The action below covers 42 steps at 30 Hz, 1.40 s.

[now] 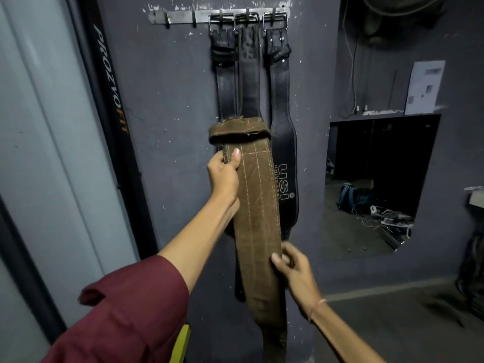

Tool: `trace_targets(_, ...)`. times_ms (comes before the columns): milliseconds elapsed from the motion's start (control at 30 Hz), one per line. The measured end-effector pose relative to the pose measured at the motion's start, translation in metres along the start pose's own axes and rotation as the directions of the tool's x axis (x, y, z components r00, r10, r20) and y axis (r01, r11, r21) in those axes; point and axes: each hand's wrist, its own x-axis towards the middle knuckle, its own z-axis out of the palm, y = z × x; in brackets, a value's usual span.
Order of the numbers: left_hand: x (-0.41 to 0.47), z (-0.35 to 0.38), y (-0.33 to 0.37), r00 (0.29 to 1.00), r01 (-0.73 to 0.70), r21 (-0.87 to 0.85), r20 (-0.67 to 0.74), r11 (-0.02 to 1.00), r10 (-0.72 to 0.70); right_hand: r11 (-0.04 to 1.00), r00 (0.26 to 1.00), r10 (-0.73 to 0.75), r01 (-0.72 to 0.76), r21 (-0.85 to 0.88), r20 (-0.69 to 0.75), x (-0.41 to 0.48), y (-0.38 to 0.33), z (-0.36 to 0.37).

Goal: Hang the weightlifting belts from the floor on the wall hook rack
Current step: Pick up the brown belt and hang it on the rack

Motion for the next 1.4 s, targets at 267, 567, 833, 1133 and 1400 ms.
trace_targets(267,-0.010,0.010,-0.012,0.977,-0.045,0.153,0.213,0.987,0.012,0.947,0.929,-0.304,0.319,0.041,-0.211,0.060,-0.107,0.022)
trace_targets(567,-0.125,-0.062,-0.130,0.975,0.089,0.299,0.167,0.950,-0.144,0.964,0.925,-0.209,0.249,0.091,-0.319,0.109,-0.136,0.025)
trace_targets(833,-0.066,-0.019,-0.057,0.977,-0.137,0.243,0.194,0.960,0.091,0.966,0.938,-0.220,0.247,0.073,-0.268,0.118,-0.138,0.022)
trace_targets(1133,-0.016,-0.002,-0.019,0.979,-0.182,0.187,0.123,0.965,0.161,0.993,0.994,-0.105,0.105,0.046,0.007,0.029,-0.053,0.023)
trace_targets(1400,-0.011,-0.016,-0.014,0.973,-0.204,0.208,0.152,0.957,0.174,0.993,0.992,0.120,-0.121,0.011,0.049,-0.013,0.033,0.028)
